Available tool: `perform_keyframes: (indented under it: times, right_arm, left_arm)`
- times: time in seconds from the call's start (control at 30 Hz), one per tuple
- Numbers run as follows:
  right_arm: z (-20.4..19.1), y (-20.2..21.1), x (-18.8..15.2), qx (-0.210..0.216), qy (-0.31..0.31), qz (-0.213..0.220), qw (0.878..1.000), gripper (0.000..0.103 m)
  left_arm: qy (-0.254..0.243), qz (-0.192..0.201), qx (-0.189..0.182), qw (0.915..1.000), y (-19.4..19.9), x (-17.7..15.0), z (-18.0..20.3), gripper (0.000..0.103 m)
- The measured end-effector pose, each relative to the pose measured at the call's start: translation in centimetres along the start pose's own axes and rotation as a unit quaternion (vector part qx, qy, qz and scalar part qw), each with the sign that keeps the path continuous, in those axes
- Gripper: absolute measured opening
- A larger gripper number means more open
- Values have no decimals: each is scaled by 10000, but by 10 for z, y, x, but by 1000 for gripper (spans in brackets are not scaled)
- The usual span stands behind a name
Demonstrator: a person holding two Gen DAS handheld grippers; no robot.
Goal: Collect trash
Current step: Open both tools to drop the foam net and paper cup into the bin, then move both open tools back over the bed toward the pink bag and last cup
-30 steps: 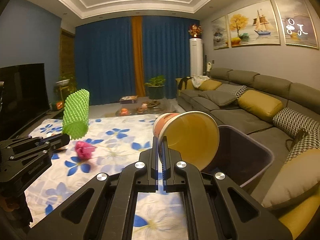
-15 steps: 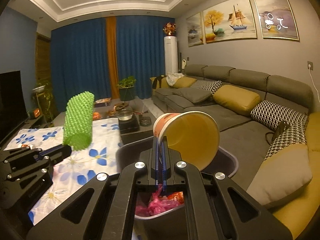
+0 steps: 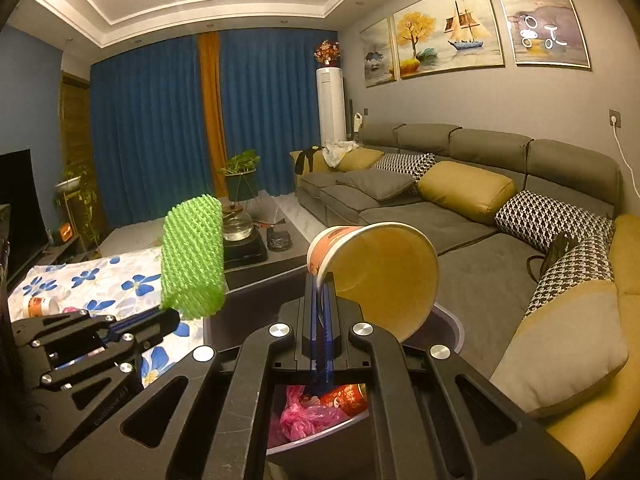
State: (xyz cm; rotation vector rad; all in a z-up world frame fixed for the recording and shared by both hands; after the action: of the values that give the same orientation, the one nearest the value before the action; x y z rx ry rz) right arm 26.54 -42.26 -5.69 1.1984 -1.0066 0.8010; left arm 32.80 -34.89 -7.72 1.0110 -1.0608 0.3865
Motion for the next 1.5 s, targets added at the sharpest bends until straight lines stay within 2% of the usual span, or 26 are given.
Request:
perform_keyframes:
  times: [0.17,0.27,0.3,0.37,0.4,0.43,0.47,0.5,0.53,0.57,0.63,0.73,0.87,1.0,1.17,1.3,1.5]
  right_arm:
    - [-3,-4,-1,52,-4,-34,10000,4]
    - [-2,-7,1,96,-30,-35,9999,7]
    - [-3,-8,1,86,-31,-48,9999,10]
    - [-2,-9,1,71,-62,-69,9999,27]
    - [-1,-8,0,56,-83,-62,9999,30]
    - [1,-7,0,33,-98,-45,9999,35]
    - [3,-5,0,-1,-116,-26,9999,40]
    - [6,-4,1,-26,-150,-18,9999,43]
    - [9,-1,0,-60,-218,2,9997,45]
    - [13,1,0,-93,-264,12,9996,46]
    - [18,5,1,-159,-327,17,9993,52]
    - [20,12,1,-256,-353,57,9990,61]
    - [15,22,0,-357,-312,103,9988,77]
    - [2,27,0,-318,-274,131,9990,85]
    - [-40,28,-2,-8,-59,72,10000,88]
    - [-83,26,-2,290,103,36,9995,89]
    - [-157,20,-3,788,447,-35,9959,89]
  left_arm:
    - [12,-77,-143,9999,-9,0,5,3]
    - [-20,-153,-220,9996,-16,-3,7,4]
    - [-41,-180,-259,9995,-18,-3,8,4]
    - [-143,-270,-267,9992,-23,-7,10,7]
    - [-175,-288,-238,9991,-24,-9,10,14]
    - [-182,-326,-211,9991,-25,-11,8,27]
    - [-162,-333,-215,9991,-25,-12,6,36]
    - [-144,-323,-195,9992,-25,-13,4,52]
    - [-96,-264,-122,9995,-23,-14,0,59]
    - [-50,-227,-83,9997,-21,-14,-4,61]
    - [59,-204,9,9998,-17,-16,-12,71]
    - [298,-75,177,9994,-3,-16,-27,78]
    - [545,205,646,9962,22,-19,-55,86]
    - [793,446,1161,9891,56,-23,-91,91]
    - [873,478,1780,9790,91,-34,-137,94]
    - [1237,465,2249,9654,122,-49,-194,96]
    - [1502,488,2831,9460,164,-71,-265,96]
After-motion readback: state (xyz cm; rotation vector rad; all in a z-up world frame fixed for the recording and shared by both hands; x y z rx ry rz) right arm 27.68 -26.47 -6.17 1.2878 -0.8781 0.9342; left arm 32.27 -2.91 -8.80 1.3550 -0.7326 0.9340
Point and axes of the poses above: each gripper's, at about its wrist camera, not at the fingertips, and y roughly against the way its jaws point, z to its right, x to its top, the point moved 7 cm from there along -y, roughly the way its jaws point, and after that the axes turned 8 degrees about y, right-handed, at the moved point
